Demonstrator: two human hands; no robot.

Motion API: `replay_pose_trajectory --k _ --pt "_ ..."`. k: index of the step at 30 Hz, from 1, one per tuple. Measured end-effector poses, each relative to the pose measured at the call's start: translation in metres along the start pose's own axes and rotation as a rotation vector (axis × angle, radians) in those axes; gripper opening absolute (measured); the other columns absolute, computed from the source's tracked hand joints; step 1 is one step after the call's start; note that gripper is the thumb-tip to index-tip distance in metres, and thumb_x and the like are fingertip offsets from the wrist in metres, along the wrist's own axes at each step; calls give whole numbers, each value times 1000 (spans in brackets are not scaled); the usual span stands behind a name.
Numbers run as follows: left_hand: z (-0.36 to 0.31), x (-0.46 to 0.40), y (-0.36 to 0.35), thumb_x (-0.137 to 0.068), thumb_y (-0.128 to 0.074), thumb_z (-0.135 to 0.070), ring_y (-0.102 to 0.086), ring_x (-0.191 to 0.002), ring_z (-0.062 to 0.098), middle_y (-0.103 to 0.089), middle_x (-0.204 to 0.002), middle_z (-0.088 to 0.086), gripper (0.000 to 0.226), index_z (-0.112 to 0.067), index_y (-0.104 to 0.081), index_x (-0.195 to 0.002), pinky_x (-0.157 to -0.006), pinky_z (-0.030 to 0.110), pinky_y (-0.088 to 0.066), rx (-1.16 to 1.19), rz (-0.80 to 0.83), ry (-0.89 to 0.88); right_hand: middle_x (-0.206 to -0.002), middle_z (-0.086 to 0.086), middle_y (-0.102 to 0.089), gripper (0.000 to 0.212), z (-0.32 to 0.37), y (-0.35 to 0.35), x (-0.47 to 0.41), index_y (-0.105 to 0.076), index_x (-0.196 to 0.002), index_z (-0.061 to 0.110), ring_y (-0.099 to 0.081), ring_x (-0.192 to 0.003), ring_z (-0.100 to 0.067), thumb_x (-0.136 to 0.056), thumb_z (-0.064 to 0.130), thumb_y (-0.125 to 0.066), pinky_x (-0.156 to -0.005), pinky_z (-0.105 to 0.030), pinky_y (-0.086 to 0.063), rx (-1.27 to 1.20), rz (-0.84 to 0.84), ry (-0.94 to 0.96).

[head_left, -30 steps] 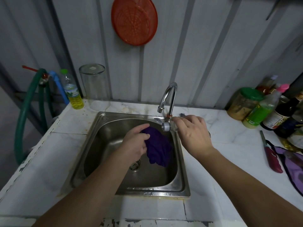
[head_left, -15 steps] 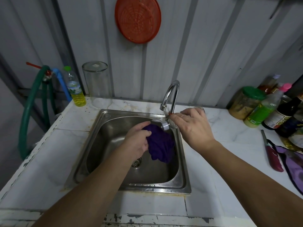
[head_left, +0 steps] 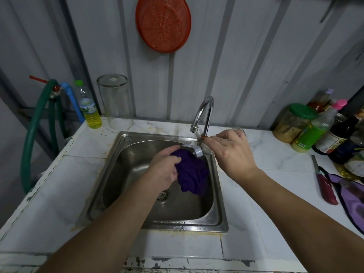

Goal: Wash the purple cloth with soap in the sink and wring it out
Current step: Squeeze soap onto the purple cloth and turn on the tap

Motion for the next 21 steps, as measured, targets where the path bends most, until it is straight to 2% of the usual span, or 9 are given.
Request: replay_pose_trajectory --k 15,21 --pt "0 3 -3 -95 -52 12 -73 -96 30 -74 -115 15 46 -17 -66 -129 -57 31 -61 10 -4 1 -94 4 -81 33 2 1 -1 -79 -109 14 -67 -85 -27 -92 13 -50 -87 -39 -35 -6 1 2" --pt "-1 4 -3 -95 -53 12 -73 -98 30 -74 -117 15 46 -18 -66 -127 -58 30 -61 1 -6 4 -91 4 -81 34 2 2 -1 -80 -108 14 -68 -83 -26 -89 13 -51 -85 -40 -40 -16 -8 -7"
Point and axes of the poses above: each hand's wrist, its own x-axis away from the middle knuckle, its own y-axis out of the back of the hand, z = x × y, the point moved 3 cm from there along -x, towards the middle knuckle
